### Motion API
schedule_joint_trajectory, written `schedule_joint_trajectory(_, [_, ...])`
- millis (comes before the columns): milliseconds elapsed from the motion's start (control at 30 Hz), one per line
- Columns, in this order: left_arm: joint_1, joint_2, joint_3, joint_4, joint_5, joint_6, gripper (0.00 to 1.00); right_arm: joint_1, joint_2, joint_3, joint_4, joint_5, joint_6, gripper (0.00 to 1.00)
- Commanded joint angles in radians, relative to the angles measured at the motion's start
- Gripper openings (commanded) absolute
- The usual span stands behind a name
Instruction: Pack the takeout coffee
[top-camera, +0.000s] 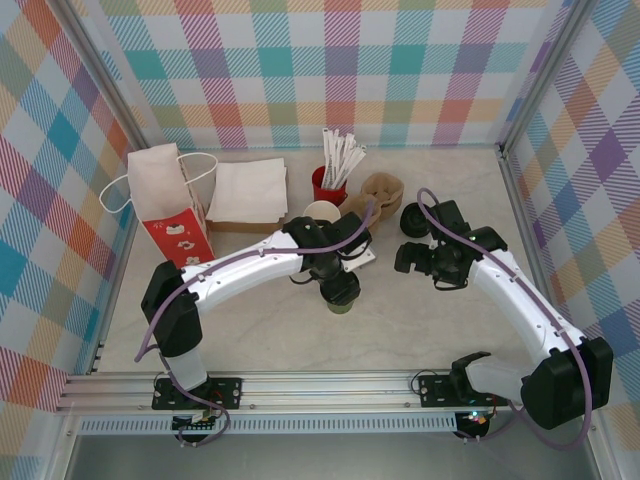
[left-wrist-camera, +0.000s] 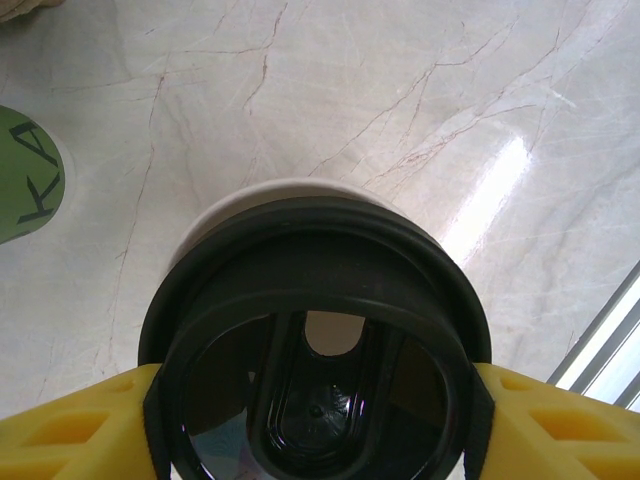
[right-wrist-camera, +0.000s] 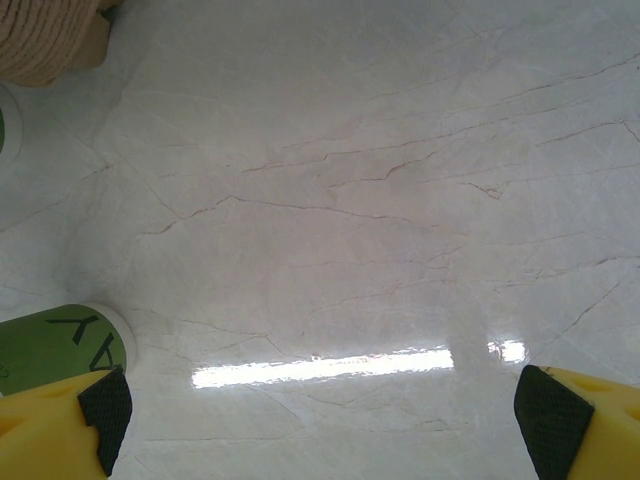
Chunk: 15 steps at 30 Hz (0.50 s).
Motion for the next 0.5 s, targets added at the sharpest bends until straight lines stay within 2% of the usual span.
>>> schedule_joint_trajectory(0, [-0.012, 0.018, 0.035, -0.015, -0.005, 0.022, 0.66, -0.006, -0.024, -0.009, 0.011, -0.015, -0.012, 1.0])
schedule_joint_trajectory(467, [-0.013, 0.049, 0.044, -0.007, 0.004, 0.025, 0.66, -0.006, -0.026, -0.014, 0.019, -0.03, -0.011, 1.0])
